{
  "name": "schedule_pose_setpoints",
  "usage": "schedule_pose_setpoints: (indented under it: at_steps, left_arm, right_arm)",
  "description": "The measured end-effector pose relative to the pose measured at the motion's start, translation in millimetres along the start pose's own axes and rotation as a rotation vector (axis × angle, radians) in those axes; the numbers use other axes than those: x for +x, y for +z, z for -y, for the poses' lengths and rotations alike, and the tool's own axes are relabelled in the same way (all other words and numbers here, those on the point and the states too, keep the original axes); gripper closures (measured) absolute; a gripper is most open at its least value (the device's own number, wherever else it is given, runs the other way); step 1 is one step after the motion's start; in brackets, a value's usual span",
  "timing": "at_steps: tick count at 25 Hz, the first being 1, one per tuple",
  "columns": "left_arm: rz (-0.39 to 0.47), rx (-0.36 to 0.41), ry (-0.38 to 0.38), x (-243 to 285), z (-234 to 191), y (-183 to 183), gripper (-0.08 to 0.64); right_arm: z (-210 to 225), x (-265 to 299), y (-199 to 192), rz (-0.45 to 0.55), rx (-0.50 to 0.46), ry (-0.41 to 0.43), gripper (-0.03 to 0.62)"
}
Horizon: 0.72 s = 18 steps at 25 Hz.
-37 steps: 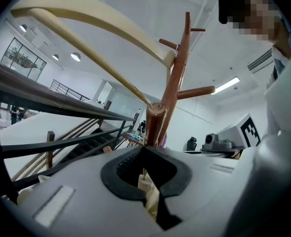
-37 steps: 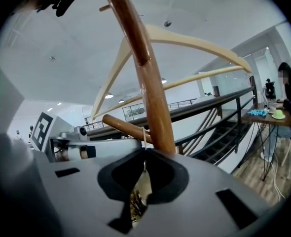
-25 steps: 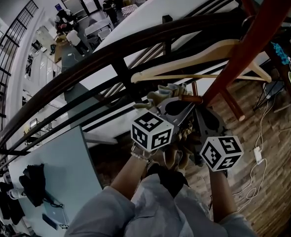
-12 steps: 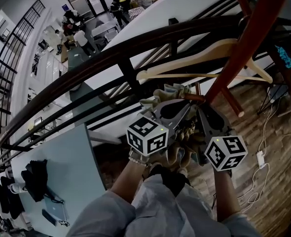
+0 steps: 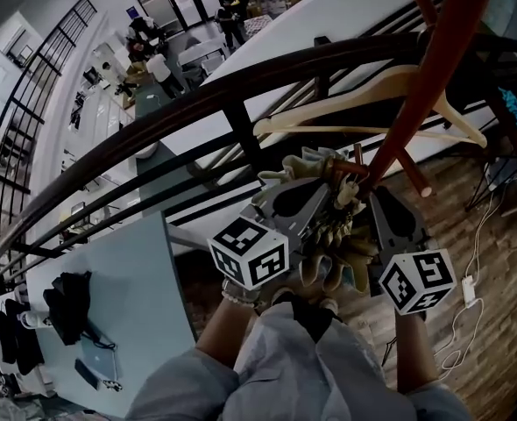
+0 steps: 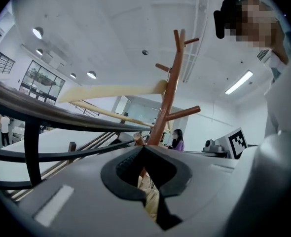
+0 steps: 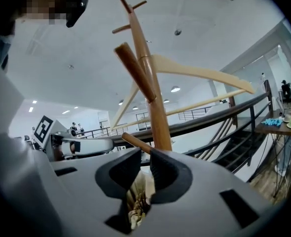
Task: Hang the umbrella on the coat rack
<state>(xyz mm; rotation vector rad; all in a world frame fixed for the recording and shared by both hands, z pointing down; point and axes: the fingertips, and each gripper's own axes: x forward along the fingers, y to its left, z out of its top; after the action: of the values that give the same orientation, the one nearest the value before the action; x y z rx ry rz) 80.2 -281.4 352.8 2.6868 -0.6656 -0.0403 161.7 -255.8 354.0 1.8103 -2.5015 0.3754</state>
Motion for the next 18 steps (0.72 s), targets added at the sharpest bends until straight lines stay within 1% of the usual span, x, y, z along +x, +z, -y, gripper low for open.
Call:
schedule_pose_setpoints:
  at_steps: [5,10,18]
  left_arm:
    - [0.056,-0.006,0.021,-24,7,13,0.555]
    - [0.078,0.032,0.062,-42,19,23,0.556]
    - [0.105,0.054,0.118,-65,38,28,0.555]
  right_arm:
    - [-13,-13,13,0.039,-0.028,0.029,0.568]
    - [-21,-23,23,0.045,-0.076,0.060,0.577]
    - [-29,-40,24,0.055,-0.070,0.114,0.586]
